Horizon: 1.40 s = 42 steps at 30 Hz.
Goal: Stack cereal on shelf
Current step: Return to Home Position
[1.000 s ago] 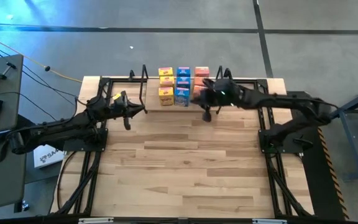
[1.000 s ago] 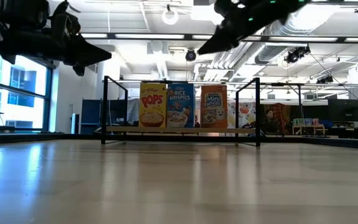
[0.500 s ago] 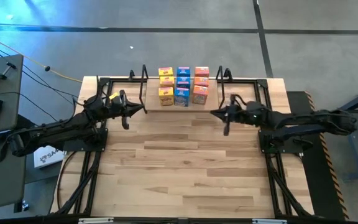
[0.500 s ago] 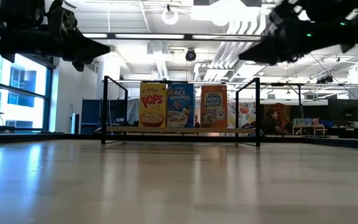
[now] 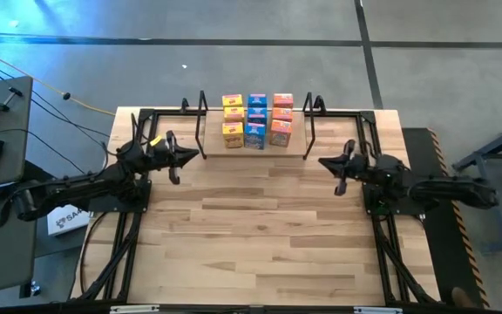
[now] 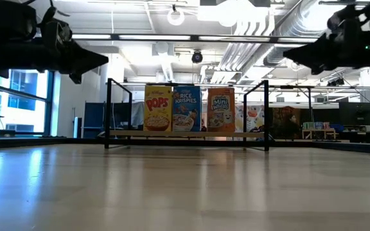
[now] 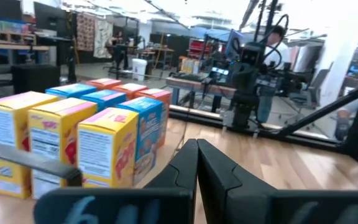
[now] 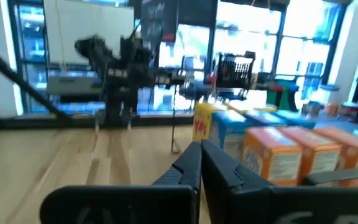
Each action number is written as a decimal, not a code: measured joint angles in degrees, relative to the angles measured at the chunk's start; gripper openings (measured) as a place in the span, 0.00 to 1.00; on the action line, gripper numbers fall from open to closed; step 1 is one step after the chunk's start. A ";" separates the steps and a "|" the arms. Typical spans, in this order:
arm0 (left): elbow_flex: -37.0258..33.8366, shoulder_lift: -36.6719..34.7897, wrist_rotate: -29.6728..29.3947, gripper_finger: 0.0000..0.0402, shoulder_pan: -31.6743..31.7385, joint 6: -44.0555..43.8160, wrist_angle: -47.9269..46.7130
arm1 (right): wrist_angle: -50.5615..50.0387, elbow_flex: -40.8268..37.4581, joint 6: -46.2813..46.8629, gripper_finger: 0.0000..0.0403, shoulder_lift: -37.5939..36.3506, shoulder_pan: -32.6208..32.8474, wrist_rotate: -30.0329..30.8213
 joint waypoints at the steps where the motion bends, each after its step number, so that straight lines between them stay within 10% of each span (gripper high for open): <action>1: -0.01 -0.28 0.00 0.00 0.28 0.14 -0.45 | -2.06 0.04 -0.15 0.00 -2.37 -0.01 0.23; 9: -0.15 -4.02 -0.06 0.00 4.56 1.49 -3.63 | -18.37 -0.01 0.58 0.00 -17.51 0.03 1.39; 32: -0.12 -31.04 1.85 0.00 11.19 -2.17 -22.67 | -21.34 -0.03 -1.24 0.00 -15.70 -6.53 7.93; 42: -0.14 -31.63 5.21 0.00 11.37 -1.38 -28.31 | -21.39 -0.06 -0.12 0.00 -14.68 -8.62 7.07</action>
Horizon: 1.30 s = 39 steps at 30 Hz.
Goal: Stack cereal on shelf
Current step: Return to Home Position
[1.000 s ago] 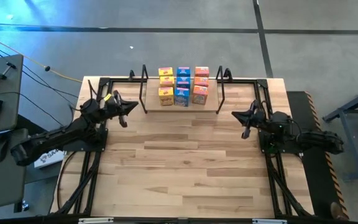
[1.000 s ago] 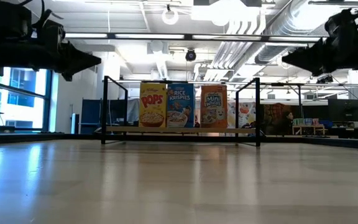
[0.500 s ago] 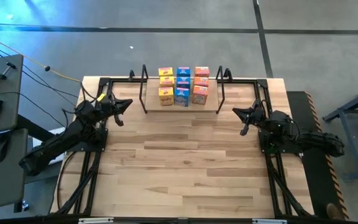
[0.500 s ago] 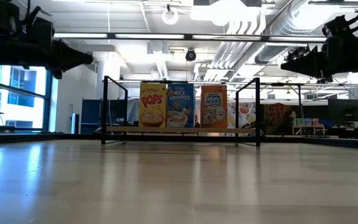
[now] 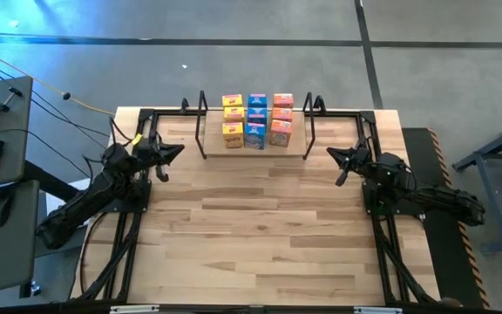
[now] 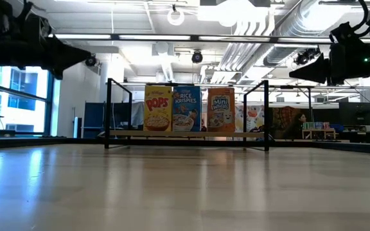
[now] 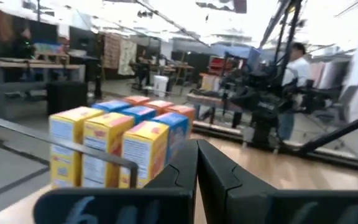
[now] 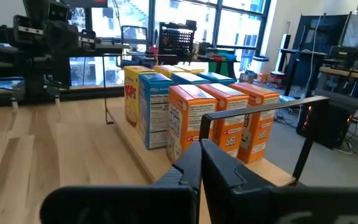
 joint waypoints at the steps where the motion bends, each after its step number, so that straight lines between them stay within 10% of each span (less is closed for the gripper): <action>1: 0.04 0.02 -0.47 0.00 0.00 0.71 -0.55 | 0.00 0.00 -0.20 0.00 0.00 0.00 0.02; 39: 0.00 3.61 -4.91 0.01 -0.02 -2.16 -4.38 | 0.00 -0.04 -5.13 0.00 0.17 0.00 0.02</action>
